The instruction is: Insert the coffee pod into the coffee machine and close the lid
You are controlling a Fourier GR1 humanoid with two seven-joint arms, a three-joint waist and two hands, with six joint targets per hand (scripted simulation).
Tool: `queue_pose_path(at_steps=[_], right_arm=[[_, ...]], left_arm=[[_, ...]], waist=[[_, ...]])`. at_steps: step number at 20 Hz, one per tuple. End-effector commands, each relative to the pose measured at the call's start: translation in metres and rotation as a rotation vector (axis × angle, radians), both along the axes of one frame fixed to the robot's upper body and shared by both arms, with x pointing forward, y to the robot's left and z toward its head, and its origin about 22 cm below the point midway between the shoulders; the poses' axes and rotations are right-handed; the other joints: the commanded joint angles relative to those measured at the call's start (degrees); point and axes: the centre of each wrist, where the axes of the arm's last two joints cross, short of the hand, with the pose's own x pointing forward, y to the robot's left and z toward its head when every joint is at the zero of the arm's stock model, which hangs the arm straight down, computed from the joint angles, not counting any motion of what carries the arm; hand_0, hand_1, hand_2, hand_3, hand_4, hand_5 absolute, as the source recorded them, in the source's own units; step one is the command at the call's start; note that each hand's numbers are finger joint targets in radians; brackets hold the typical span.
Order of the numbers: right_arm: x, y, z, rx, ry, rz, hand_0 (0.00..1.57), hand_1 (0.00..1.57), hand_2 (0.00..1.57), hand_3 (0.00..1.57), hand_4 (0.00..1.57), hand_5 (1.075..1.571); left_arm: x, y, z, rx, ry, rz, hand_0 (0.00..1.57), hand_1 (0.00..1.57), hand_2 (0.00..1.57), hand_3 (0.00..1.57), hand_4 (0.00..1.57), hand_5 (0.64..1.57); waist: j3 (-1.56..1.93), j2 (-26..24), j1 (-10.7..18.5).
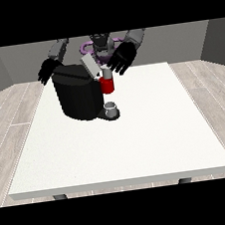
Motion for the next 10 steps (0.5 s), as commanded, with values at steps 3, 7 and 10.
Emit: queue_pose_path(at_steps=[3, 7, 10], right_arm=[[-0.002, -0.001, -0.007, 0.036, 0.017, -0.006, 0.0, 0.0, 0.0, 0.0, 0.5, 1.571], [0.004, -0.001, 0.005, 0.027, -0.025, -0.015, 0.0, 0.0, 0.0, 0.0, 0.51, 1.571], [0.0, 0.019, 0.016, 0.016, -0.055, 0.033, 0.0, 0.0, 0.0, 0.0, 0.53, 1.571]], left_arm=[[0.002, -0.01, -0.004, -0.012, 0.025, -0.032, 1.26, 1.26, 1.3, 1.21, 0.51, 1.571], [0.001, -0.013, -0.015, 0.01, -0.001, -0.062, 1.18, 1.18, 1.25, 1.18, 0.49, 1.571], [0.002, 0.005, 0.002, 0.019, -0.054, 0.0, 1.2, 1.2, 1.27, 1.2, 0.5, 1.571]], waist=[[0.01, -0.2, 0.2], [0.0, 1.0, 1.4], [-0.02, 3.0, -1.5]])
